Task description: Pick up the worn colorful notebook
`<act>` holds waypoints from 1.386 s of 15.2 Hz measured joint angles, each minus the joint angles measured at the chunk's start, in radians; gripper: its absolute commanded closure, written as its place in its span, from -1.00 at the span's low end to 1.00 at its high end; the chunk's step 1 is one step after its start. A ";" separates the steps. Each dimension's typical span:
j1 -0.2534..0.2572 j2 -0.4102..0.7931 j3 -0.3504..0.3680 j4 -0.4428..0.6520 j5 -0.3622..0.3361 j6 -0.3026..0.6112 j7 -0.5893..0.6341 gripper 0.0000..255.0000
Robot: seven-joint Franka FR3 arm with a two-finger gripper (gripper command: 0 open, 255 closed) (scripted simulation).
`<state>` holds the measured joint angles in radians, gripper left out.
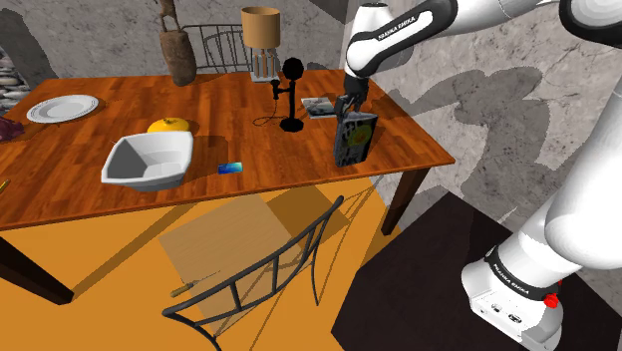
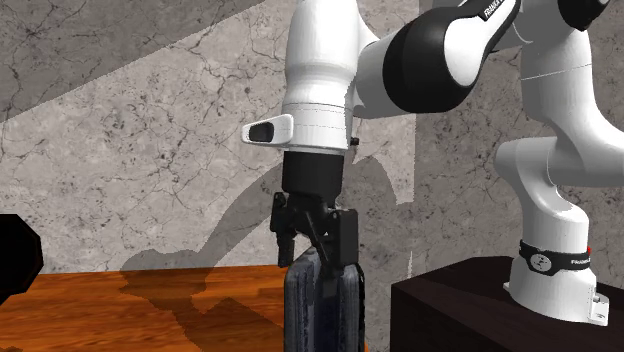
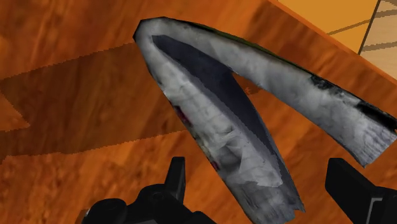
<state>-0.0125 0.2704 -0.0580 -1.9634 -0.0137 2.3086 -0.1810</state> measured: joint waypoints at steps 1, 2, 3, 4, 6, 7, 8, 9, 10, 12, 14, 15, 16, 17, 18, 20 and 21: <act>0.000 0.003 0.000 0.000 0.000 0.003 0.000 1.00; 0.000 0.004 0.000 -0.001 0.000 0.005 0.001 1.00; 0.001 0.004 0.000 -0.001 0.000 0.005 0.001 1.00; 0.001 0.004 0.000 0.000 0.000 0.005 0.001 1.00; 0.000 0.004 0.000 0.000 0.000 0.006 0.000 1.00; 0.000 0.004 0.000 0.000 0.000 0.005 0.000 1.00; 0.000 0.004 0.000 0.000 0.000 0.006 0.000 1.00; 0.000 0.004 0.000 0.000 0.000 0.006 0.000 1.00; 0.000 0.004 0.000 -0.001 0.000 0.006 0.000 1.00; 0.001 0.000 0.001 0.000 0.000 0.000 0.001 1.00; 0.001 -0.009 0.000 0.010 -0.001 -0.020 0.001 1.00; 0.002 -0.016 0.000 0.016 -0.001 -0.033 0.002 1.00; 0.002 -0.023 0.000 0.019 -0.002 -0.044 0.002 1.00; 0.001 -0.029 0.000 0.026 -0.002 -0.056 0.001 1.00; 0.002 -0.039 0.000 0.025 -0.002 -0.065 0.002 1.00; 0.003 -0.049 0.000 0.039 -0.003 -0.090 0.003 1.00; 0.002 -0.053 0.000 0.048 -0.003 -0.103 0.001 1.00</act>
<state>-0.0102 0.2173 -0.0582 -1.9151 -0.0165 2.2057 -0.1796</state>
